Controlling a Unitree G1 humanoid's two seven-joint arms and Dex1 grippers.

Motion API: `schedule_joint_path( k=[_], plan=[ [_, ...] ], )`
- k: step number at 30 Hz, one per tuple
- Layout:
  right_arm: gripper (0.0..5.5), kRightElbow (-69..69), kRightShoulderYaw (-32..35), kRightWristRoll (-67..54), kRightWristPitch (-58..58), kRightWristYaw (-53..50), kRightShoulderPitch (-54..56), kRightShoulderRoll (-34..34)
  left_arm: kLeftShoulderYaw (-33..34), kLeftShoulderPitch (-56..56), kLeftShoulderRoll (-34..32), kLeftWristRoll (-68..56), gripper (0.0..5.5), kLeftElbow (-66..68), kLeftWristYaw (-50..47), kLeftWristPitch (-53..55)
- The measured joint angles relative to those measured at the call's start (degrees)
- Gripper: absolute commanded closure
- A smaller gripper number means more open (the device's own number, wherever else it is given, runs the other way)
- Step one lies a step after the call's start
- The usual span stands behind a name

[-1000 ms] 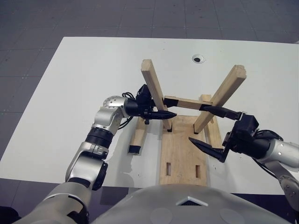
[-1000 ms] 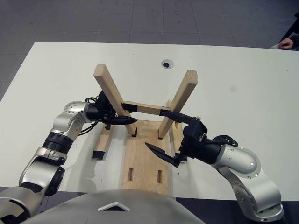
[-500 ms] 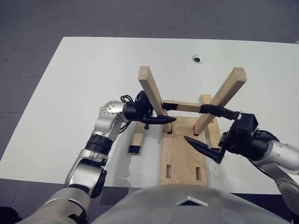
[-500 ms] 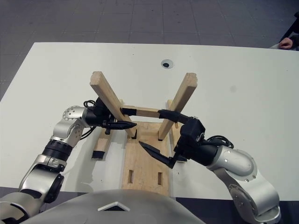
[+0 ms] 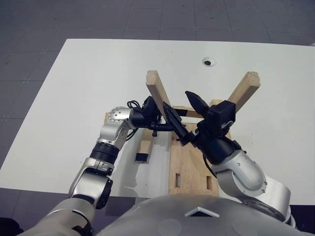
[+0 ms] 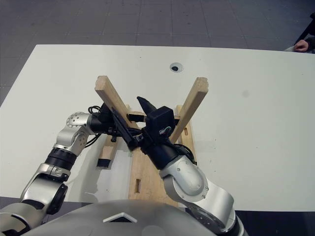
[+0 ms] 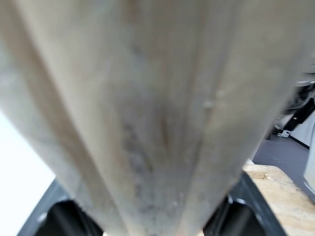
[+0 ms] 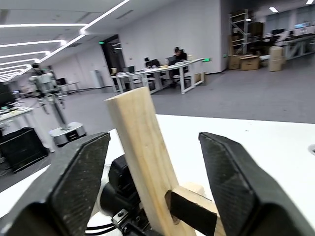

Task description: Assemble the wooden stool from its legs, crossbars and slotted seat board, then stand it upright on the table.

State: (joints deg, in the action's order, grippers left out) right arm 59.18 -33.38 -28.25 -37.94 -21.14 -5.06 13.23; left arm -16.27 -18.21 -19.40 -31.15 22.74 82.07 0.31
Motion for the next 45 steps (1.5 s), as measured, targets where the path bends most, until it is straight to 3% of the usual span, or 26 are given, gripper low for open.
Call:
schedule_joint_path(
  k=[5,19,45],
  plan=[
    [3.85,-0.02,-0.89,6.08,-3.52,-4.07,1.30,-3.00,-0.12,0.25,0.00,0.00,3.45,0.00,0.00,-1.15],
    [3.85,-0.13,0.79,23.64,-14.58,-10.95,6.82,-9.55,-1.01,0.89,0.00,0.00,3.45,-0.01,-0.18,-4.97],
    [3.85,-5.28,-1.17,26.86,-16.04,-10.03,0.47,-6.18,-2.57,-0.88,2.26,0.05,3.45,2.15,-5.73,-5.32]
  ],
)
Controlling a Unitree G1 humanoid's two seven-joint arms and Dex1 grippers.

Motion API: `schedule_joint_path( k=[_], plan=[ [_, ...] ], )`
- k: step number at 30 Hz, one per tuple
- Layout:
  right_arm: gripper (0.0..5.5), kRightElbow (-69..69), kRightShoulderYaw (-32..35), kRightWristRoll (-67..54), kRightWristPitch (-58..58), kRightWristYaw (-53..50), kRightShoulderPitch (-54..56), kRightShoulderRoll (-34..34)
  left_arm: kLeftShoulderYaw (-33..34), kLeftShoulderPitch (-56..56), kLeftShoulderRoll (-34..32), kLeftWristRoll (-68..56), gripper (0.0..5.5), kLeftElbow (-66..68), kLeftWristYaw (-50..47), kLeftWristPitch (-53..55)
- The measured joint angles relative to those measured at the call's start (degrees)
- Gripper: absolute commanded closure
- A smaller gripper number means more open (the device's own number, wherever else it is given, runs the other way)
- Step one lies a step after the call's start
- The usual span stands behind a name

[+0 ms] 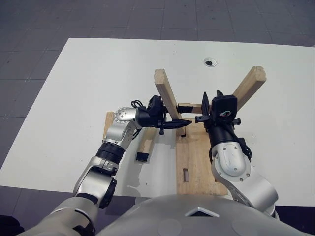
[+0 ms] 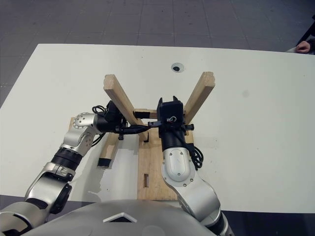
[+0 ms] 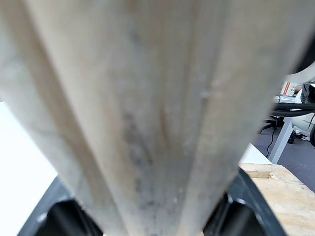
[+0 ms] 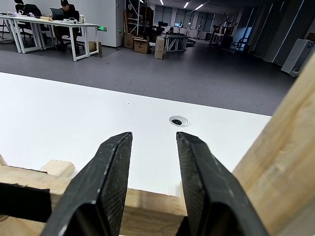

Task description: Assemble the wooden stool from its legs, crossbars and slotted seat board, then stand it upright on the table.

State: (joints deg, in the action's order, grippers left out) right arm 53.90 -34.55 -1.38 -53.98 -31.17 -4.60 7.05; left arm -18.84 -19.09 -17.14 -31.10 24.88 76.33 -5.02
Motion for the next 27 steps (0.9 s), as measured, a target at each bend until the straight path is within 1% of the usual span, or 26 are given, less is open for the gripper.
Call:
schedule_joint_path(
  k=[14,22,25,27],
  plan=[
    [3.85,-2.43,0.48,-1.13,3.90,0.89,-1.84,0.00,-0.71,0.05,-0.60,-0.01,3.45,-0.60,-0.62,-0.08],
    [3.85,-1.95,0.74,-1.13,4.05,1.42,-1.83,-0.14,-0.78,0.06,-0.70,-0.01,3.45,-0.70,-0.63,-0.20],
    [3.85,-1.51,0.74,-2.96,3.33,4.11,-0.15,-0.65,-1.05,0.06,-0.80,-0.01,3.45,-0.80,-0.68,-0.56],
    [3.85,0.70,1.24,-5.22,2.91,7.31,3.31,-2.76,-1.22,0.15,-0.82,-0.01,3.45,-0.80,-0.71,-1.19]
  ],
)
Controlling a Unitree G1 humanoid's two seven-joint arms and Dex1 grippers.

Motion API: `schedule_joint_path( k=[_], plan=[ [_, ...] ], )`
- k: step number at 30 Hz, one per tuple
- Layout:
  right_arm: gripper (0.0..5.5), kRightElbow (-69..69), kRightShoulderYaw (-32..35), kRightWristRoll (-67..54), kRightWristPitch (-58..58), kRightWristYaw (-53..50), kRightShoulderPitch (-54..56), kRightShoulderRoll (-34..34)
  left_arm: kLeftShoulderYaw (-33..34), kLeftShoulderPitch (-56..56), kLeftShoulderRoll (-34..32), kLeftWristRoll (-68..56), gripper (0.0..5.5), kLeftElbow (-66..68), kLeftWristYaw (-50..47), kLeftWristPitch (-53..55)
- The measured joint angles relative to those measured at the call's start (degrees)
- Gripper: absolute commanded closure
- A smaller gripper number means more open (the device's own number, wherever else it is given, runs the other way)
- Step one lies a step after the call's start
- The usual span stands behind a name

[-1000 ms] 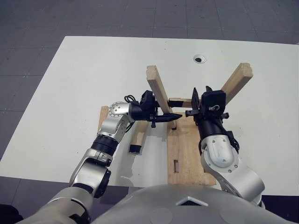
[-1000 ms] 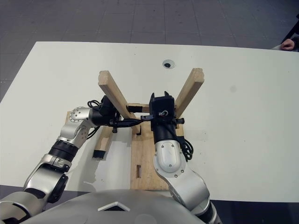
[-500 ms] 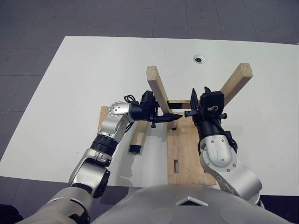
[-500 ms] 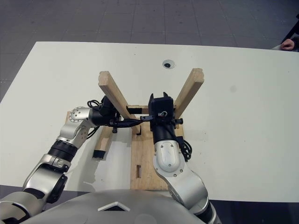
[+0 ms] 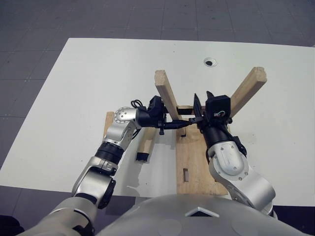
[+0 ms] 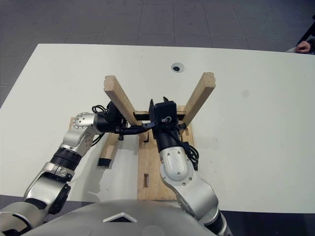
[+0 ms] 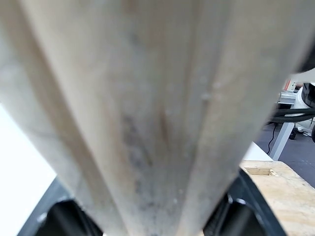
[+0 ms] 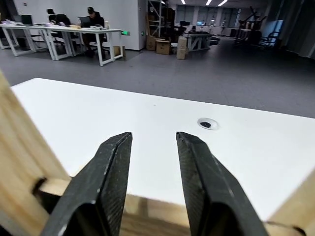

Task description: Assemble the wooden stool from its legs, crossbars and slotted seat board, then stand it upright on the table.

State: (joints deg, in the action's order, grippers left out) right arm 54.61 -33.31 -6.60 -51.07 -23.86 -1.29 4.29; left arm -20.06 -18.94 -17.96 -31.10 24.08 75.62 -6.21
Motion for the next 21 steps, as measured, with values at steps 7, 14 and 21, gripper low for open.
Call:
schedule_joint_path(
  k=[7,14,21],
  plan=[
    [3.85,2.76,19.03,-20.80,10.43,2.32,9.89,1.38,-0.40,0.08,-0.01,0.00,3.45,0.01,-0.11,-0.91],
    [3.85,2.89,58.93,-48.40,22.51,-1.73,5.03,30.19,-0.81,0.00,-0.07,-0.01,3.45,0.10,-0.31,-1.54],
    [3.85,-3.27,82.40,-48.29,14.17,-3.87,-12.27,32.66,-1.17,-0.11,-0.17,-0.01,3.45,0.13,-0.51,-1.79]
  ],
)
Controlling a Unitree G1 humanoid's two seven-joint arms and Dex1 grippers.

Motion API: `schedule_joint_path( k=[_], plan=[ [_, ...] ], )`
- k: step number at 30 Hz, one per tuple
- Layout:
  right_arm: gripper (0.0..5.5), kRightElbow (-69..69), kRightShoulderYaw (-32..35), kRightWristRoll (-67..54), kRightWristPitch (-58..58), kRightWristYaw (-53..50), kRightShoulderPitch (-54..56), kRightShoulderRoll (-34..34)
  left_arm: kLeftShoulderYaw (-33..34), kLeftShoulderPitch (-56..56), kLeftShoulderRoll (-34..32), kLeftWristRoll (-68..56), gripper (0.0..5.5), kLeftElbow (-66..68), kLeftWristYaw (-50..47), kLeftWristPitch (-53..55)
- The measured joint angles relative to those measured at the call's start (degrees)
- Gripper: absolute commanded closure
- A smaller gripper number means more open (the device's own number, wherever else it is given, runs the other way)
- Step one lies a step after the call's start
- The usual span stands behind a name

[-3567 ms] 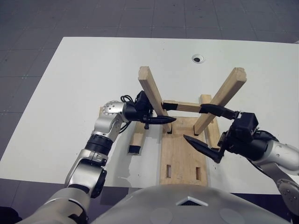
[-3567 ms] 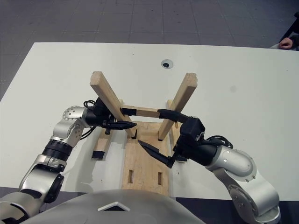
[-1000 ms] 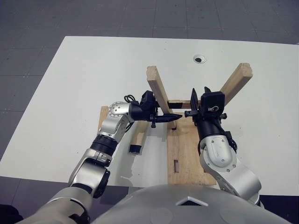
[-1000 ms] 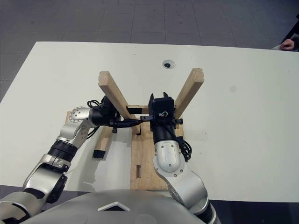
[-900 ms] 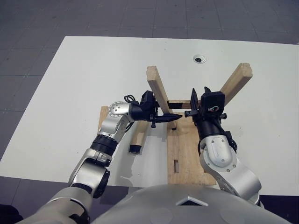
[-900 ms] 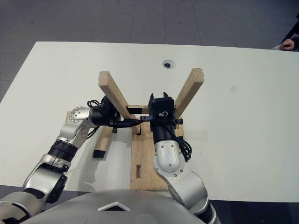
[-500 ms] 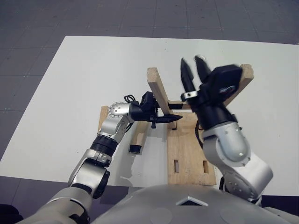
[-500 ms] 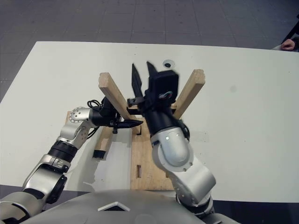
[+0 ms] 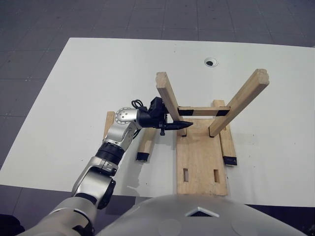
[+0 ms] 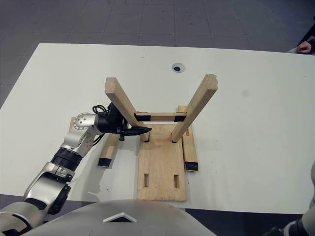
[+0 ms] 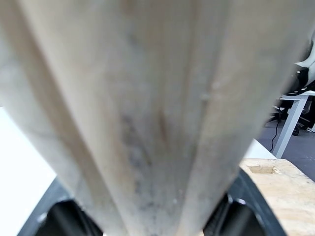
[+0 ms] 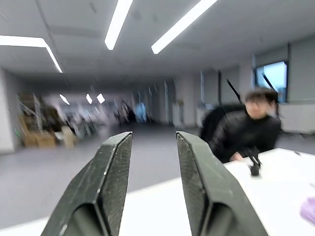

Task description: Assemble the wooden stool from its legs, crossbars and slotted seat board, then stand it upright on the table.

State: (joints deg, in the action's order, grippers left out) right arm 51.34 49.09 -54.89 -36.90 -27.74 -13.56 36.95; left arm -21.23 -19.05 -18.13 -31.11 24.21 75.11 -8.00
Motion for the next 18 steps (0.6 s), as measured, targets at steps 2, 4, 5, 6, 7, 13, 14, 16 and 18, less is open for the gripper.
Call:
schedule_joint_path(
  k=[2,4,5,6,7,13,14,16,18],
  plan=[
    [3.85,-0.30,-4.04,1.23,-2.62,-0.08,-3.89,-1.95,-0.07,0.00,-0.05,0.00,3.45,0.00,-0.01,-0.14],
    [3.85,-0.10,-10.91,2.98,-4.57,-0.37,-5.90,-4.58,-0.29,-0.01,-0.20,0.00,3.45,-0.01,-0.07,-0.48],
    [3.85,0.09,-16.29,4.25,-5.55,-0.77,-6.53,-6.26,-0.39,-0.03,-0.27,-0.01,3.45,-0.02,-0.10,-0.63],
    [3.85,0.47,-21.38,5.60,-6.44,-1.12,-6.65,-7.86,-0.49,-0.03,-0.31,-0.01,3.45,-0.02,-0.13,-0.86],
    [3.85,0.97,-26.17,7.01,-7.12,-1.66,-6.49,-9.21,-0.57,-0.03,-0.34,0.00,3.45,-0.02,-0.16,-0.96],
    [3.85,2.16,-58.12,21.73,-9.03,-4.86,-0.47,-18.36,-0.54,0.26,-1.76,-0.84,3.45,-0.25,-0.30,-1.22],
    [3.85,2.16,-60.05,24.04,-9.01,-5.22,0.19,-18.52,-0.53,0.37,-2.30,-1.32,3.45,-0.25,-0.29,-1.26],
    [3.85,2.15,-64.47,30.57,-9.00,-5.84,1.19,-18.68,-0.40,0.91,-3.19,-2.45,3.45,-0.23,-0.30,-1.71],
    [3.85,2.15,-66.62,34.64,-9.00,-5.88,1.26,-18.72,-0.41,0.98,-3.45,-2.63,3.45,-0.23,-0.30,-1.89]
  ],
)
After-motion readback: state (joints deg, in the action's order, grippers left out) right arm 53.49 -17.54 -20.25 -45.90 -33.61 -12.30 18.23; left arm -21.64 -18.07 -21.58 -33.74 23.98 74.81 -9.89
